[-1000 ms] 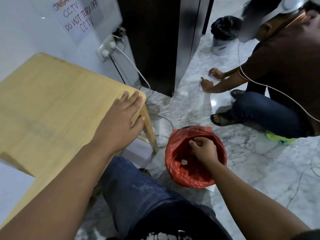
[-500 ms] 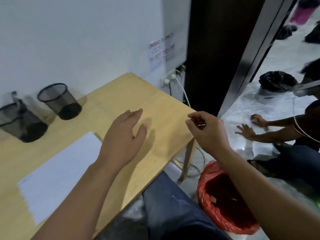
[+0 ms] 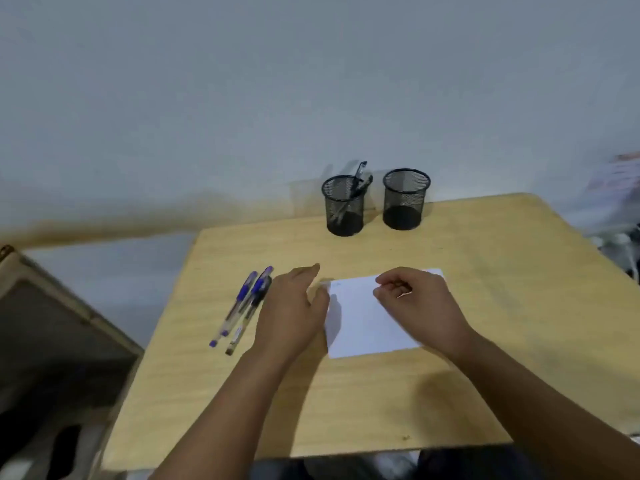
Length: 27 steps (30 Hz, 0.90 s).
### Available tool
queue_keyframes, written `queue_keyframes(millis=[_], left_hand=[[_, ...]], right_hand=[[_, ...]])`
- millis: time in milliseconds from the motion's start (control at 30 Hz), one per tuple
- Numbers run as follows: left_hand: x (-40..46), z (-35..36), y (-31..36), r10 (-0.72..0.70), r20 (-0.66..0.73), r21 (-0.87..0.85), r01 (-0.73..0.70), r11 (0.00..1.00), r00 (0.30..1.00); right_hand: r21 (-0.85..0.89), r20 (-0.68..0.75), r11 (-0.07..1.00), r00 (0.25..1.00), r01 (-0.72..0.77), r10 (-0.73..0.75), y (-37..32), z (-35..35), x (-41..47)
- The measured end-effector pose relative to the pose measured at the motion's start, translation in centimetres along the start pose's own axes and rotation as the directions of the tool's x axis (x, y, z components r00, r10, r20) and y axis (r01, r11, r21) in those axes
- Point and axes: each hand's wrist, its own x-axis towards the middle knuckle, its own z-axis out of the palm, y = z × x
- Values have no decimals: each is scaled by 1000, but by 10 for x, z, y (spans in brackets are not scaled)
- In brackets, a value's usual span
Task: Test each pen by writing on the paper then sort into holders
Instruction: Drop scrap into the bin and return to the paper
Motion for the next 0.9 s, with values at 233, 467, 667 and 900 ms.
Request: queue_keyframes(millis=[233, 467, 667, 900], left_hand=[[-8, -28, -71, -180, -212, 142, 212, 967, 961], [-7, -33, -81, -222, -198, 253, 269, 929, 955], [-5, -33, -75, -234, -214, 292, 291, 911, 948], [-15, -47, -37, -340, -192, -82, 330, 940, 921]], right_hand=[[-12, 272, 994, 957, 106, -99, -50, 103, 30], [-81, 335, 990, 938, 117, -83, -61, 143, 41], [-12, 300, 994, 949, 106, -97, -63, 142, 40], [-57, 285, 930, 898, 364, -334, -60, 118, 36]])
